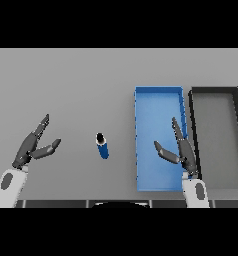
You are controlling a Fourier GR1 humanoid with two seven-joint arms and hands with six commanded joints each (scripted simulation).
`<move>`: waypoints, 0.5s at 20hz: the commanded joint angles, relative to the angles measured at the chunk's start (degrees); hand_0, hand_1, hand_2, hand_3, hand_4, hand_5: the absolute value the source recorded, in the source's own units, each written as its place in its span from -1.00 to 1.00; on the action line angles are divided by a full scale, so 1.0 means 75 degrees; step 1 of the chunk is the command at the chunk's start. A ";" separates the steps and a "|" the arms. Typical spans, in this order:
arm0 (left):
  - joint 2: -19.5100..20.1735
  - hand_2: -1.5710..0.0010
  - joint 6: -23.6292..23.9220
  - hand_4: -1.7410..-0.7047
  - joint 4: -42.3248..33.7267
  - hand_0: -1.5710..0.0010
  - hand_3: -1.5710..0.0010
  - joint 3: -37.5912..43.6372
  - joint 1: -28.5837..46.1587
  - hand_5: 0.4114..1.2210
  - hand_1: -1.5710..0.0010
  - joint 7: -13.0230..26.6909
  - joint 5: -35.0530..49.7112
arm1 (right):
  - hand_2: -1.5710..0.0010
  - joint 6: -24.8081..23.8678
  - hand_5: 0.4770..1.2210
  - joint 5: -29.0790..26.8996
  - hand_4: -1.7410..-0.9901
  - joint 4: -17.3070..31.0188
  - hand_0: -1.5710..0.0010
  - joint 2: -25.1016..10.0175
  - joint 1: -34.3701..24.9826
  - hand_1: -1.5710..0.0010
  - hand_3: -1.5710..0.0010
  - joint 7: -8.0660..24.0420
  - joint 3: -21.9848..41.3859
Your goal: Pick up the blue pipe and place it into the blue bin.
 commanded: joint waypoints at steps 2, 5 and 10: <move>0.0101 1.00 -0.0306 0.39 -0.0235 1.00 1.00 -0.0259 -0.0047 -0.58 1.00 0.0086 -0.0073 | 1.00 0.0017 -0.71 0.0057 0.40 -0.0011 1.00 0.0028 0.0055 1.00 1.00 -0.0157 0.0073; 0.0284 1.00 -0.0706 0.36 -0.0663 1.00 1.00 -0.0664 0.0152 -0.66 1.00 0.0320 -0.0195 | 1.00 0.0078 -0.67 -0.0012 0.38 0.0065 1.00 -0.0054 -0.0050 1.00 1.00 -0.0389 0.0001; 0.0065 1.00 -0.1084 0.26 -0.0993 1.00 1.00 -0.1318 -0.0090 -0.83 1.00 0.0958 -0.0333 | 1.00 0.0129 -0.65 -0.0066 0.32 0.0223 1.00 -0.0025 -0.0107 1.00 1.00 -0.0467 -0.0025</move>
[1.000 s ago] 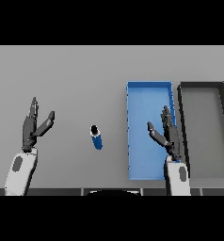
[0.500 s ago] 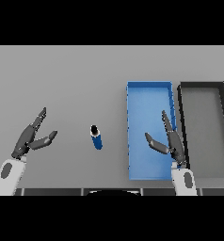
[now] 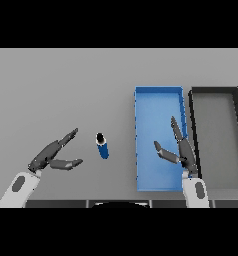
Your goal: Pick up the blue pipe and place it into the blue bin.
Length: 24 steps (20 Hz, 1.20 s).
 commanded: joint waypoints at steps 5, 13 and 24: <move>-0.0553 1.00 -0.0077 0.22 0.0053 1.00 1.00 -0.0659 -0.0093 -0.91 1.00 0.0015 -0.0509 | 1.00 0.0028 -0.62 -0.0020 0.27 -0.0267 1.00 0.0015 0.0179 1.00 1.00 -0.0109 0.0060; -0.1763 1.00 -0.0134 0.20 0.1093 1.00 1.00 -0.1035 -0.0910 -0.91 1.00 0.0241 -0.0686 | 1.00 0.0007 -0.65 -0.0102 0.25 -0.0454 1.00 -0.0016 0.0352 1.00 1.00 0.0018 -0.0026; -0.3141 0.39 -0.0056 -0.06 0.2554 0.76 0.34 -0.0905 -0.1601 -0.21 0.56 -0.0441 -0.0515 | 1.00 -0.0004 -0.67 -0.0116 0.28 -0.0537 1.00 0.0033 0.0452 1.00 1.00 0.0021 -0.0009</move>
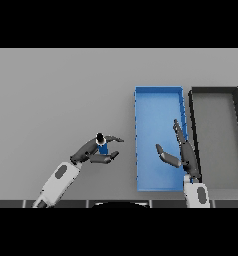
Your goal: Pick up the blue pipe and place it into the blue bin.
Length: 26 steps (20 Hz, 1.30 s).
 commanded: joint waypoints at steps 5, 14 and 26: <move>-0.0324 -0.55 0.0315 -0.67 -0.0074 -0.41 -0.48 -0.0050 0.0239 0.60 -0.49 -0.0240 -0.0056 | 1.00 -0.0068 -0.63 0.0133 0.28 0.0169 1.00 0.0016 -0.0107 1.00 1.00 -0.0054 0.0016; -0.0303 -0.94 0.0644 -0.94 -0.1138 -0.92 -0.82 -0.0285 0.0182 0.95 -0.93 -0.0727 -0.0237 | 1.00 -0.0038 -0.59 0.0100 0.31 0.0256 1.00 -0.0001 -0.0235 1.00 1.00 0.0074 -0.0011; -0.0309 -1.00 0.0373 -0.97 -0.2139 -0.99 -0.83 -0.0511 -0.0374 1.00 -1.00 0.0460 0.0007 | 1.00 -0.0167 -0.59 0.0245 0.48 0.0187 1.00 0.0008 0.0048 1.00 1.00 -0.0250 -0.0020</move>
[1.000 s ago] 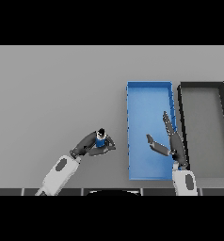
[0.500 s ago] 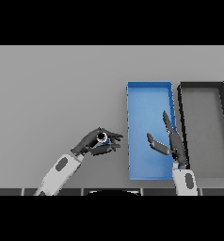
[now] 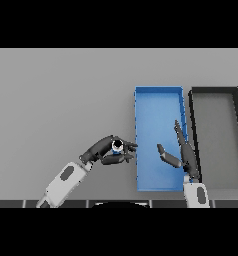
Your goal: Pick up the blue pipe and place it into the blue bin.
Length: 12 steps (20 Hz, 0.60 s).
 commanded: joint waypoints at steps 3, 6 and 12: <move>-0.0021 -1.00 0.0010 -0.98 -0.0044 -1.00 -0.84 0.0033 -0.0074 1.00 -1.00 0.0172 0.0067 | 1.00 -0.0032 -0.59 -0.0014 0.50 -0.0079 1.00 0.0020 0.0102 1.00 1.00 -0.0016 -0.0011; 0.0031 -1.00 -0.0042 -0.98 0.0059 -1.00 -0.84 0.0047 0.0004 1.00 -1.00 0.0028 0.0010 | 1.00 -0.0032 -0.61 0.0019 0.42 -0.0172 1.00 0.0040 0.0283 1.00 1.00 -0.0108 0.0041; 0.0088 -1.00 -0.0084 -0.98 -0.0075 -1.00 -0.83 0.0031 0.0056 1.00 -1.00 0.0006 -0.0001 | 1.00 0.1011 -0.69 -0.1420 0.44 -0.0979 1.00 -0.0335 0.0081 1.00 1.00 0.0047 -0.0087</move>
